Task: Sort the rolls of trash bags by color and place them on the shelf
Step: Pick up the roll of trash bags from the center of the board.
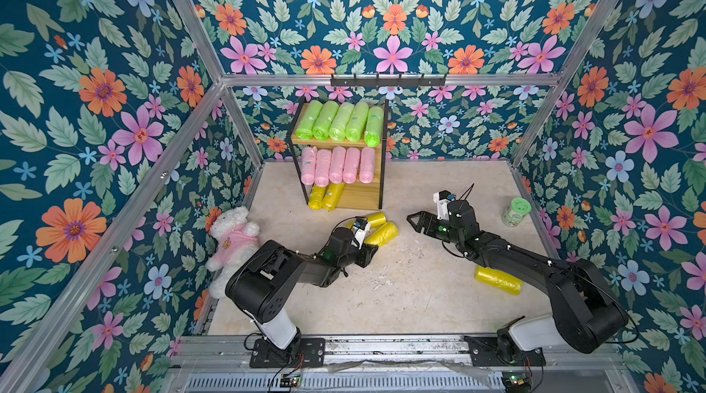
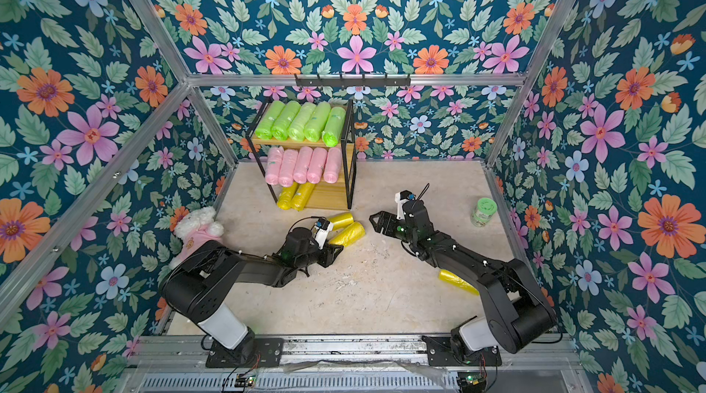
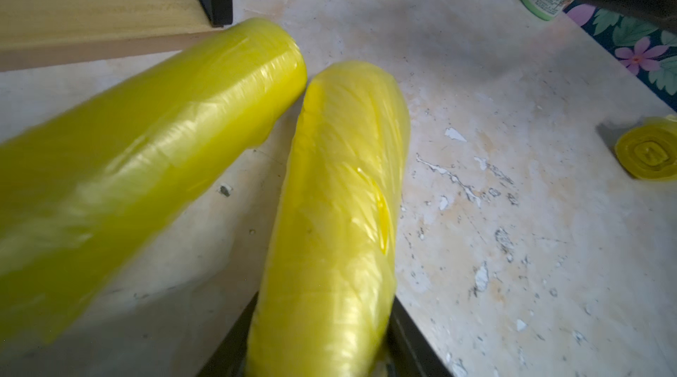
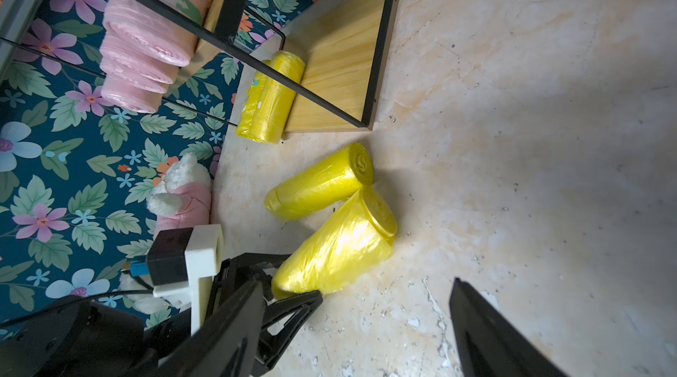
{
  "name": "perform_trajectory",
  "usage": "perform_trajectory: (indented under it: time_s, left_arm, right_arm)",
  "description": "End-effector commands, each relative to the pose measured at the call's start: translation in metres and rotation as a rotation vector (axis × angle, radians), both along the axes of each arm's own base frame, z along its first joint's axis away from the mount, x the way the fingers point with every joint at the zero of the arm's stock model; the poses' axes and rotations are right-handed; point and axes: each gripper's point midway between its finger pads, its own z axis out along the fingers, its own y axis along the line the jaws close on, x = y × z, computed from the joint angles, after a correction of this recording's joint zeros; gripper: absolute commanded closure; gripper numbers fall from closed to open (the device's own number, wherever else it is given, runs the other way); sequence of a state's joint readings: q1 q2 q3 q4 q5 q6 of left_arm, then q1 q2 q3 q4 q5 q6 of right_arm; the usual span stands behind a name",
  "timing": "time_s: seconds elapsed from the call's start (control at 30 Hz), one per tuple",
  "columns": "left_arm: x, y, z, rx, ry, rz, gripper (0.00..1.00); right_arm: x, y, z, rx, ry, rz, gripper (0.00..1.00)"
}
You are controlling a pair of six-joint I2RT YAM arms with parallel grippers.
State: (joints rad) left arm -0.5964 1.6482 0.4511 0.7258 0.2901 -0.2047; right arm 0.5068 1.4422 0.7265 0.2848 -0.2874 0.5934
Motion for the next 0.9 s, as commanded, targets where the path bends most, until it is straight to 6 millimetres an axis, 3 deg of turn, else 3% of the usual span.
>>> perform_trajectory:
  time_s: [0.0, 0.17, 0.3, 0.5, 0.57, 0.87]
  left_arm:
    - [0.001, -0.005, 0.029, -0.105, -0.082, -0.003, 0.56]
    - [-0.014, 0.006, 0.046, -0.144, -0.090, 0.012, 0.57]
    - [-0.015, 0.030, 0.061, -0.134, -0.098, 0.126, 0.57]
    - [0.016, 0.082, 0.089, -0.137, -0.136, 0.412, 0.57]
    - [0.026, 0.093, 0.089, -0.135, -0.124, 0.465, 0.57]
    - [0.076, 0.102, 0.083, -0.125, -0.138, 0.599, 0.57]
  right_arm:
    - [0.000, 0.001, 0.002, 0.000, -0.009, 0.009, 0.16]
    - [-0.002, -0.002, 0.004, -0.008, -0.014, 0.001, 0.16]
    - [-0.001, -0.007, 0.014, -0.023, -0.048, -0.014, 0.16]
    - [0.000, -0.001, 0.024, 0.003, -0.076, 0.009, 0.16]
    - [0.000, 0.001, 0.022, 0.002, -0.072, 0.011, 0.16]
    - [-0.003, 0.001, 0.020, 0.021, -0.062, 0.008, 0.16]
